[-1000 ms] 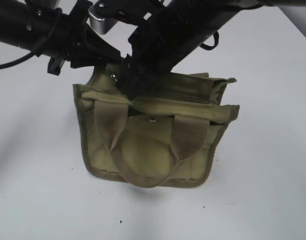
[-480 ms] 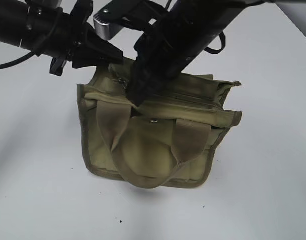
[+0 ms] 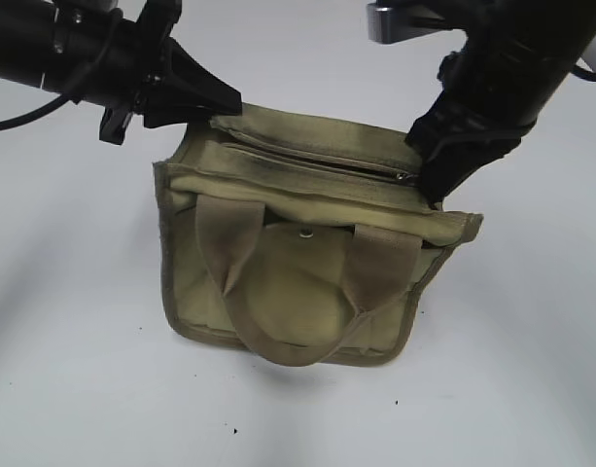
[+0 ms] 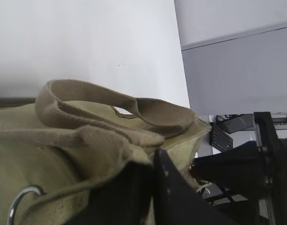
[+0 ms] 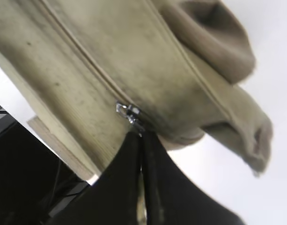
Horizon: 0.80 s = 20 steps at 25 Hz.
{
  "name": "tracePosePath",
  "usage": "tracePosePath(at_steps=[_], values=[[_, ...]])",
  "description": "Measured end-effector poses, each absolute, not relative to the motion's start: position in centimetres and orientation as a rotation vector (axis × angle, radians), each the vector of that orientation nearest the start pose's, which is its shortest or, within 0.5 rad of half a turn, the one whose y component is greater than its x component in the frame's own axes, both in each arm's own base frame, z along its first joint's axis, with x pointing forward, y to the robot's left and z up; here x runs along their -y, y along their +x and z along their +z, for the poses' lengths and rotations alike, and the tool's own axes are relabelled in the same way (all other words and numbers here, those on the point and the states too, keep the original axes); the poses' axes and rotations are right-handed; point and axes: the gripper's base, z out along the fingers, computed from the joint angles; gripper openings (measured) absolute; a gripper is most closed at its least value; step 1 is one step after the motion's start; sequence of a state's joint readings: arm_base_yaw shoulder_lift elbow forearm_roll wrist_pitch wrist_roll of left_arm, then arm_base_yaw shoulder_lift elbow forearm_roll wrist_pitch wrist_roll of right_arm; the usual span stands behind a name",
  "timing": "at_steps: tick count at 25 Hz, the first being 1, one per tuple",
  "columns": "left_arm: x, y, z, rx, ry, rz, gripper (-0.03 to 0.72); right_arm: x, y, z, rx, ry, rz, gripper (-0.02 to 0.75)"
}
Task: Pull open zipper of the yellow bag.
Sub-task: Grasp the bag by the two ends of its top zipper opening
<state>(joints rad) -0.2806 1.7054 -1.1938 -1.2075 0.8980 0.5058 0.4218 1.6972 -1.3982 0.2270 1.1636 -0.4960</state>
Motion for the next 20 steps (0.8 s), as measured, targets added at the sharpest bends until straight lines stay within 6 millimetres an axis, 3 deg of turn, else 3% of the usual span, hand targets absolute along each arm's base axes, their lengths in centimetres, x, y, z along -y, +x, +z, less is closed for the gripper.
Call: tracePosePath(at_steps=[5,10,16,18,20], values=[[16.2,32.3,26.8,-2.482,0.107,-1.344,0.03,-12.7,31.1,28.3,-2.791,-0.96,0.315,0.002],[16.2,32.3,26.8,-2.48,0.106,-1.343,0.031,-10.5,31.0,26.7,-2.904,-0.814,0.313,0.002],[16.2,32.3,26.8,-2.481,0.108,-1.34,0.031,-9.9,30.2,25.4,-2.968,-0.773,0.35,0.004],[16.1,32.3,26.8,-2.487,0.117,-1.328,0.043,-10.0,29.8,26.2,-2.945,-0.753,0.381,0.041],[16.0,32.1,26.9,-2.492,0.148,-1.297,0.089,-9.9,29.2,27.5,-2.91,-0.722,0.393,0.132]])
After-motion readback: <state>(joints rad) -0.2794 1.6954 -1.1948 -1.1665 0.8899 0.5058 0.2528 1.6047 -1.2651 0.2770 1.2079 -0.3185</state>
